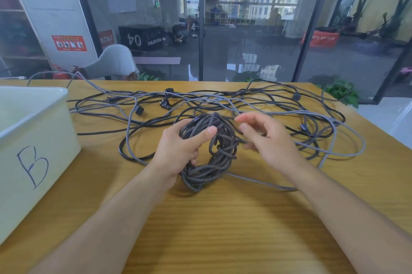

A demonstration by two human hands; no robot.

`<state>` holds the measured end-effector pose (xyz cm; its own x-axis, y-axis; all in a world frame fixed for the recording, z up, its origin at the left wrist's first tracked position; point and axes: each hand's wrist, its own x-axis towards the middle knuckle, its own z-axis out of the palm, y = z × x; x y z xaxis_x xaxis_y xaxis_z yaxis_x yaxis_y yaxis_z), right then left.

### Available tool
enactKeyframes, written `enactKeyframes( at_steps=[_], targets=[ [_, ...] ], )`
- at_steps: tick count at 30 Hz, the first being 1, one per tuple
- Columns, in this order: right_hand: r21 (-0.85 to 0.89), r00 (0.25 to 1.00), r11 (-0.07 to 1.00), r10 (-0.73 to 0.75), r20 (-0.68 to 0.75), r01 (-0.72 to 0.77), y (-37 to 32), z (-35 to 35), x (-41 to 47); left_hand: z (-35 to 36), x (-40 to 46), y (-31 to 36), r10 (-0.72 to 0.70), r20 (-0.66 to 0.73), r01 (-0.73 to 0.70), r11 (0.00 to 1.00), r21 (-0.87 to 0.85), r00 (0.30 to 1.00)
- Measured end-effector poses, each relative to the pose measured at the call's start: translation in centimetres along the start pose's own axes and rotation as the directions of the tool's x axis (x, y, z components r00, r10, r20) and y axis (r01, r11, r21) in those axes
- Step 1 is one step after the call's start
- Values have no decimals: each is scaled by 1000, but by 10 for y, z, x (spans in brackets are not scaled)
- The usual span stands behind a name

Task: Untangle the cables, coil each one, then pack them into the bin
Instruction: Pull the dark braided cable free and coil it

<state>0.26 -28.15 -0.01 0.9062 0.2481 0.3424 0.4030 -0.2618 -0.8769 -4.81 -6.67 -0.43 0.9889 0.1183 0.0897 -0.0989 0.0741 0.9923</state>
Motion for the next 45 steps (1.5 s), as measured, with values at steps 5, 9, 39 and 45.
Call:
enactKeyframes(
  at_steps=[5, 9, 39, 45],
  targets=[
    [38, 955, 989, 129, 268, -144, 6, 0, 1, -2, -6, 8, 23, 125, -5, 990, -141, 992],
    [206, 920, 950, 150, 361, -236, 2, 5, -3, -3, -4, 12, 16, 126, 3, 989, -149, 992],
    [195, 994, 978, 63, 83, -79, -10, 19, -7, 4, -2, 4, 96, 141, -101, 994, 34, 985],
    [152, 995, 987, 41, 95, -55, -8, 13, -7, -2, 2, 2, 157, 49, -161, 983, 86, 986]
  ],
)
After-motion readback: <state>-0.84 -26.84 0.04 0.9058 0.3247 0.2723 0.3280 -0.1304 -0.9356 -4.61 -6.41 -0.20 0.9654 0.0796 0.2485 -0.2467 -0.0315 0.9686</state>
